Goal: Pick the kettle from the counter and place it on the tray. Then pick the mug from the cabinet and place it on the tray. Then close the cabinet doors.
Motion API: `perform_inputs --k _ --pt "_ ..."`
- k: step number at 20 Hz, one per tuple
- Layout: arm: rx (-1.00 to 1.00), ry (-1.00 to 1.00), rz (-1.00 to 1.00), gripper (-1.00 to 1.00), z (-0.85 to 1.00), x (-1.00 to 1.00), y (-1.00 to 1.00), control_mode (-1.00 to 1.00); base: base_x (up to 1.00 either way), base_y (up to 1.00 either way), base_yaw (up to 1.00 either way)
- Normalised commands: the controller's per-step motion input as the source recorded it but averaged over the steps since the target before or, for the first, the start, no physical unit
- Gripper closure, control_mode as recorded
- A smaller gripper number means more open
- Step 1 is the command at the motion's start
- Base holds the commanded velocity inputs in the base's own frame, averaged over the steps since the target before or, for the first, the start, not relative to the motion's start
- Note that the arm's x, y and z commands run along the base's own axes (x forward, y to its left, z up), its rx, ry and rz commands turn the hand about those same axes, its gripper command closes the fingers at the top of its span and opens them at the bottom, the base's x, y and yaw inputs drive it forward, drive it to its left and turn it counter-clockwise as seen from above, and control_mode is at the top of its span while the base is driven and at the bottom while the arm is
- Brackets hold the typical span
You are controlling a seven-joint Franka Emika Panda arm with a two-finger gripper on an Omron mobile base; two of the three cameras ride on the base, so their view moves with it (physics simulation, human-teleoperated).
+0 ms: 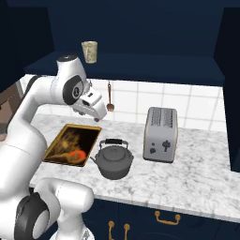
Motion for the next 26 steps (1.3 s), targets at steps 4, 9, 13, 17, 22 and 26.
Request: perform_inputs --k 4,9,13,17,22,26 --pt "0.01 0.03 -0.01 -1.00 -0.02 0.01 -0.23 -1.00 0.00 0.00 0.00" --pt "0.04 0.01 -0.13 -1.00 -0.27 0.14 -0.10 -1.00 0.00 0.00 0.00" --pt "0.12 0.00 -0.12 -1.00 -0.33 0.00 -0.35 -1.00 0.00 0.00 0.00" --pt "0.08 0.00 -0.10 -1.00 -0.24 -0.01 -0.47 -1.00 0.00 0.00 0.00" --pt "0.00 0.00 -0.03 -1.00 -0.10 0.00 -0.04 -1.00 0.00 0.00 0.00" --pt "0.00 0.00 0.00 -1.00 -0.20 0.03 -0.01 -1.00 0.00 0.00 0.00"
